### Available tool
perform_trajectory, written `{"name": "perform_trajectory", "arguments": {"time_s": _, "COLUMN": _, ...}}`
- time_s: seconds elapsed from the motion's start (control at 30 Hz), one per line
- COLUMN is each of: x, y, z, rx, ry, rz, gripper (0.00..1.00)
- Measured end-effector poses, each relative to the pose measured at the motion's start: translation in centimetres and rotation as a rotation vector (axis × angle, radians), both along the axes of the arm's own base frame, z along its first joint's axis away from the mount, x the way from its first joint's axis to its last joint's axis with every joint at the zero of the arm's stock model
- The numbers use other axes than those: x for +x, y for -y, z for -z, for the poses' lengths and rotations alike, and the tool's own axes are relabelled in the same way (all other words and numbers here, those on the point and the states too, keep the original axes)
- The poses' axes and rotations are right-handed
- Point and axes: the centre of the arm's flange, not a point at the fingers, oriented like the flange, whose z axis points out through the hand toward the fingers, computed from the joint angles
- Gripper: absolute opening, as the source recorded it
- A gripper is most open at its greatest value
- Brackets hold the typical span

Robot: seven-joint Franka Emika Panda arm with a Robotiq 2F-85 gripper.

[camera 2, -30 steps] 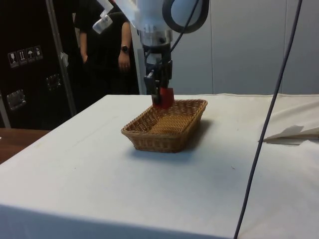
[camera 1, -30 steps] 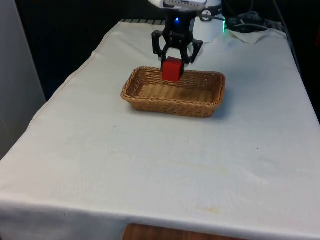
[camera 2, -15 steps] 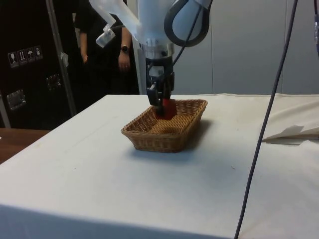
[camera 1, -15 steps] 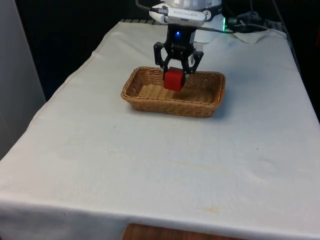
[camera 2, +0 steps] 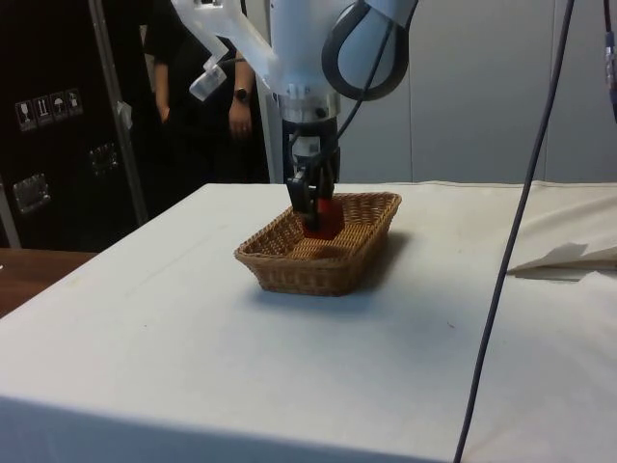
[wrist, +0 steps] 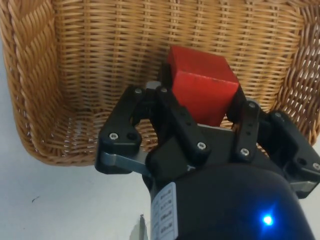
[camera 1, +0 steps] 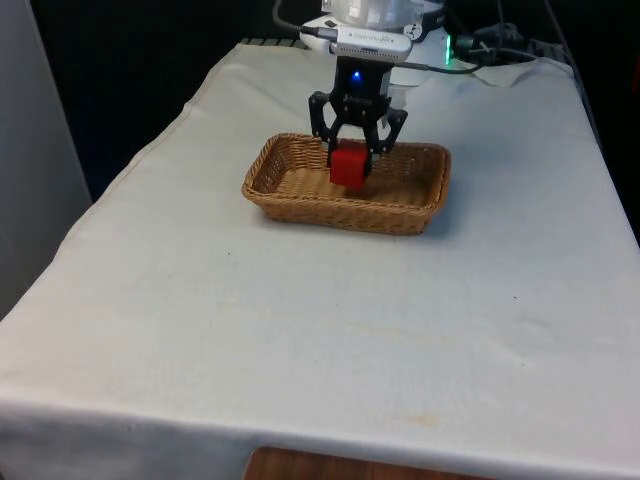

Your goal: Pick up the cube and place it into the basket.

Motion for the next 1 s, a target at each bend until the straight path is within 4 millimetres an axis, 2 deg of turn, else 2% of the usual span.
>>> {"name": "perform_trajectory", "arguments": {"time_s": 0.33, "x": -0.2, "y": 0.0, "z": 1.5, "rx": 0.004, "ry": -0.011, "rz": 0.001, "gripper": 0.03}}
{"name": "perform_trajectory", "arguments": {"time_s": 0.53, "x": -0.1, "y": 0.0, "z": 1.6, "rx": 0.004, "ry": -0.011, "rz": 0.000, "gripper": 0.05}}
{"name": "perform_trajectory", "arguments": {"time_s": 0.6, "x": -0.1, "y": 0.0, "z": 1.6, "rx": 0.004, "ry": -0.011, "rz": 0.000, "gripper": 0.19}}
{"name": "perform_trajectory", "arguments": {"time_s": 0.7, "x": -0.1, "y": 0.0, "z": 1.6, "rx": 0.004, "ry": -0.012, "rz": 0.001, "gripper": 0.47}}
{"name": "perform_trajectory", "arguments": {"time_s": 0.73, "x": -0.1, "y": 0.0, "z": 1.6, "rx": 0.004, "ry": -0.012, "rz": 0.001, "gripper": 0.67}}
{"name": "perform_trajectory", "arguments": {"time_s": 0.77, "x": -0.1, "y": 0.0, "z": 1.6, "rx": 0.004, "ry": -0.012, "rz": 0.001, "gripper": 0.76}}
{"name": "perform_trajectory", "arguments": {"time_s": 0.8, "x": -0.1, "y": 0.0, "z": 1.6, "rx": 0.004, "ry": -0.012, "rz": 0.001, "gripper": 0.76}}
{"name": "perform_trajectory", "arguments": {"time_s": 0.87, "x": -0.2, "y": 0.0, "z": 1.6, "rx": 0.004, "ry": -0.013, "rz": 0.000, "gripper": 0.98}}
{"name": "perform_trajectory", "arguments": {"time_s": 1.0, "x": -0.2, "y": 0.0, "z": 1.6, "rx": 0.004, "ry": -0.013, "rz": 0.000, "gripper": 1.00}}
